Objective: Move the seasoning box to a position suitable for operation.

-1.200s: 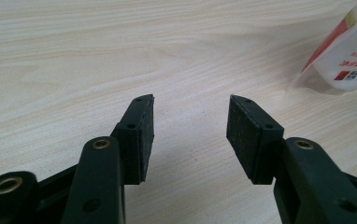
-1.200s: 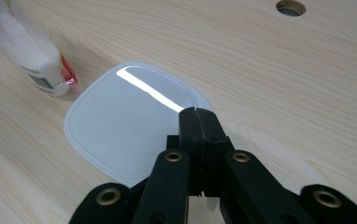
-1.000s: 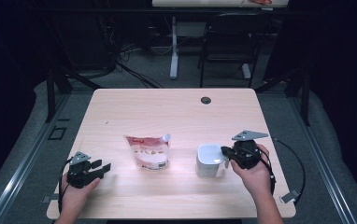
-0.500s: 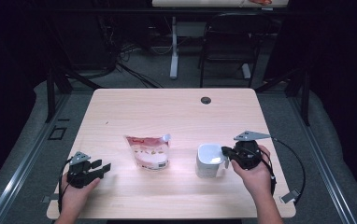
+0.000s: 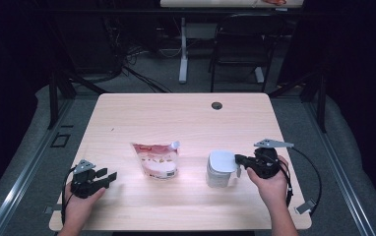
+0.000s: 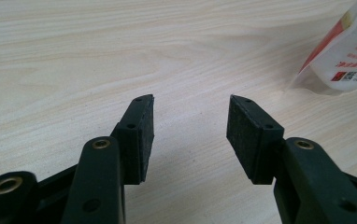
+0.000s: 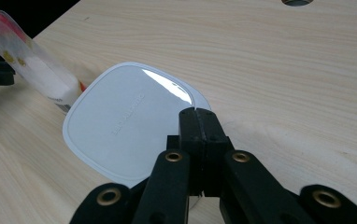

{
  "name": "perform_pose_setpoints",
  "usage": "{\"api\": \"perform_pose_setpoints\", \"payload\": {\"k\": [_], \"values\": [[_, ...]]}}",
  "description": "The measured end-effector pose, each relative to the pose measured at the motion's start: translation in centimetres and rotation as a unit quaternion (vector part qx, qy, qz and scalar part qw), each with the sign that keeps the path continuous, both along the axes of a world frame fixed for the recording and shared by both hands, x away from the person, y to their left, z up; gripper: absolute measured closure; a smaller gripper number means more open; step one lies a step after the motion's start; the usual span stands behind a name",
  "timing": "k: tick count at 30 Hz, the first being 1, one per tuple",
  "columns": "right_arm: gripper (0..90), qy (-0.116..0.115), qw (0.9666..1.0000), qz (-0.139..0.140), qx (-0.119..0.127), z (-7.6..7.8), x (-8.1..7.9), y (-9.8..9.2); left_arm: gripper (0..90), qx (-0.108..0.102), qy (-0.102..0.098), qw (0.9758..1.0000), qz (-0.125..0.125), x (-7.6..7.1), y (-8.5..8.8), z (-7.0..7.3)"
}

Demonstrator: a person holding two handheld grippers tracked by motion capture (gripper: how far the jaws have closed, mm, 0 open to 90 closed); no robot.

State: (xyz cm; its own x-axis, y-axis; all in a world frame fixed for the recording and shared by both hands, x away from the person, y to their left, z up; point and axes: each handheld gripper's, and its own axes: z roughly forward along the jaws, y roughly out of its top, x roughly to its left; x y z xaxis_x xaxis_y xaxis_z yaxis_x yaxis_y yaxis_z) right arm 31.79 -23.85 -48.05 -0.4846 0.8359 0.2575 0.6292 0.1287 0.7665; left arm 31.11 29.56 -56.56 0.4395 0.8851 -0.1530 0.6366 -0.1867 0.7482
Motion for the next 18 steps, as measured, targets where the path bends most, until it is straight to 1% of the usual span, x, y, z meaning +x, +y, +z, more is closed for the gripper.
{"api": "perform_pose_setpoints", "payload": {"k": [1, 3, 6, 7, 8, 9, 12, 18], "values": [[90.0, 0.003, 1.0000, -0.001, 0.006, -0.1, 0.0, -0.1, 51.4, 0.000, 0.000, 1.0000, 0.000, 0.0, 0.0, 0.0], [90.0, 0.004, 1.0000, 0.000, 0.006, -0.1, 0.0, -0.2, 51.4, 0.000, 0.000, 1.0000, 0.000, 0.0, 0.0, 0.0], [90.0, 0.004, 0.9998, -0.003, 0.017, -0.2, 0.0, -0.3, 51.4, 0.000, 0.000, 1.0000, 0.000, 0.0, 0.0, 0.0], [90.0, 0.004, 0.9998, -0.003, 0.017, -0.2, 0.0, -0.3, 51.4, 0.000, 0.000, 1.0000, 0.000, 0.0, 0.0, 0.0], [90.0, 0.006, 0.9995, -0.004, 0.032, -0.4, 0.0, -0.6, 51.4, 0.000, -0.001, 1.0000, 0.000, 0.0, 0.0, 0.0], [90.0, 0.007, 0.9991, -0.005, 0.041, -0.6, 0.0, -0.7, 51.5, 0.000, 0.000, 1.0000, 0.000, 0.0, 0.0, 0.0], [90.0, 0.011, 0.9983, -0.008, 0.057, -0.8, 0.0, -1.0, 51.4, 0.000, -0.001, 1.0000, 0.000, 0.0, -0.1, 0.0], [90.0, 0.011, 0.9975, -0.011, 0.069, -1.0, 0.0, -1.2, 51.4, 0.000, -0.001, 1.0000, -0.001, 0.0, -0.1, 0.0]]}}
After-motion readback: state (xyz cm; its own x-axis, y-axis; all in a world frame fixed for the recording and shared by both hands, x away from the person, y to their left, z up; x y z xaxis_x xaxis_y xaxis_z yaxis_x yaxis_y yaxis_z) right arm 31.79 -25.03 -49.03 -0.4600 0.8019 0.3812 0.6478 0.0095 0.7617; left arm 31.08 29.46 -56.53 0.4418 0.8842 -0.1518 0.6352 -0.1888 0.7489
